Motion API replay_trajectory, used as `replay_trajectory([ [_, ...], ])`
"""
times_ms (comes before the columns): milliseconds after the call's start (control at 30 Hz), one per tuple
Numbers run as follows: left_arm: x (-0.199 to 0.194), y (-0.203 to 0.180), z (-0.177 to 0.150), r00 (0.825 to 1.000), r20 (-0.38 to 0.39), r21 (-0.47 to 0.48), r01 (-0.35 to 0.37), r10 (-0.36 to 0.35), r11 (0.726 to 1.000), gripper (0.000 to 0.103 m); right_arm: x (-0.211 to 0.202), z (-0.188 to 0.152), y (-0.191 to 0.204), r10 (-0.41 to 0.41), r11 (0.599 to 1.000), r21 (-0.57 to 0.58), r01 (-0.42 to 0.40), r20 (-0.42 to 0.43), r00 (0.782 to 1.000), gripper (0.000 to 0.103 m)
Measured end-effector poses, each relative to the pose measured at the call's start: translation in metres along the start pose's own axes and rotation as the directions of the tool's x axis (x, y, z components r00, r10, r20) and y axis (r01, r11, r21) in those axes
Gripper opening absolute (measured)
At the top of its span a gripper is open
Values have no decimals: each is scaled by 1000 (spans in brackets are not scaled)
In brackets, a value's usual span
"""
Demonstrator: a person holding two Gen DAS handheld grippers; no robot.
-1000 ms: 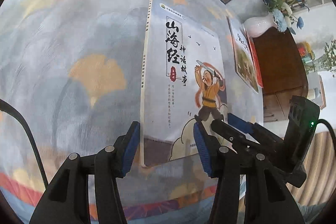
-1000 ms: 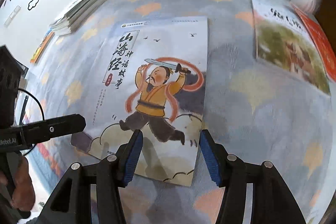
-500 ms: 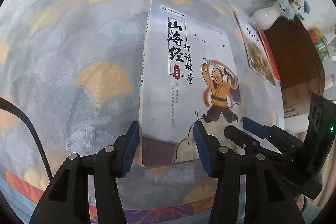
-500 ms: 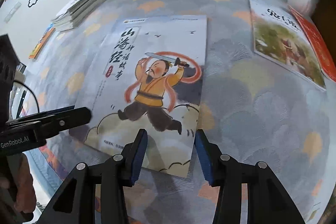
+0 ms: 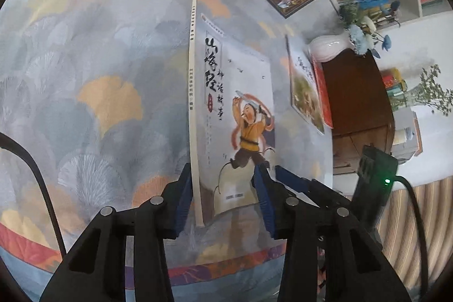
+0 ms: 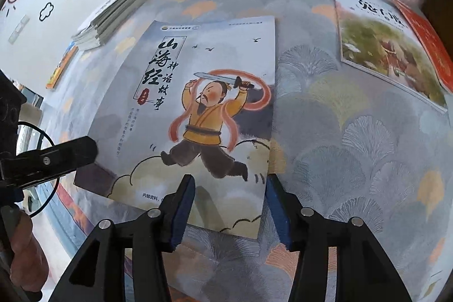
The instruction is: Organize books
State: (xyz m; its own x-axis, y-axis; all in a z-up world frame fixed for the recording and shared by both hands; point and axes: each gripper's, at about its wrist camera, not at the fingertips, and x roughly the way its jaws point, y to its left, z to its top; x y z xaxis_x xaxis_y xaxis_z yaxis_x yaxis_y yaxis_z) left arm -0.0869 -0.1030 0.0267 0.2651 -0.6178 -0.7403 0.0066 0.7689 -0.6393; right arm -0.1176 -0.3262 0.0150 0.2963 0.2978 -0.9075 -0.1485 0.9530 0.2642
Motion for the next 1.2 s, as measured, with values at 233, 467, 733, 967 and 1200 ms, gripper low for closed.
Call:
replay_trajectory([
  [233, 24, 8, -4, 999, -42, -69, 14, -17, 997, 11, 4, 6, 4, 11, 1000, -2, -11, -17, 1000, 56],
  [467, 11, 4, 10, 972, -13, -176, 227, -233, 958, 11, -9, 6, -51, 233, 946, 245, -210, -69, 970, 56],
  [733, 3, 3, 23, 931, 5, -271, 353, -366, 895, 11, 4, -4, -97, 555, 700, 501, -509, 67, 829, 58],
  [967, 6, 15, 21, 913, 5, -354, 384, -409, 853, 11, 39, 13, -79, 683, 570, 536, -623, 113, 722, 58],
  [1200, 3, 16, 17, 969, -56, -249, 221, -242, 943, 11, 9, 25, -49, 481, 823, 312, -474, 61, 875, 33],
])
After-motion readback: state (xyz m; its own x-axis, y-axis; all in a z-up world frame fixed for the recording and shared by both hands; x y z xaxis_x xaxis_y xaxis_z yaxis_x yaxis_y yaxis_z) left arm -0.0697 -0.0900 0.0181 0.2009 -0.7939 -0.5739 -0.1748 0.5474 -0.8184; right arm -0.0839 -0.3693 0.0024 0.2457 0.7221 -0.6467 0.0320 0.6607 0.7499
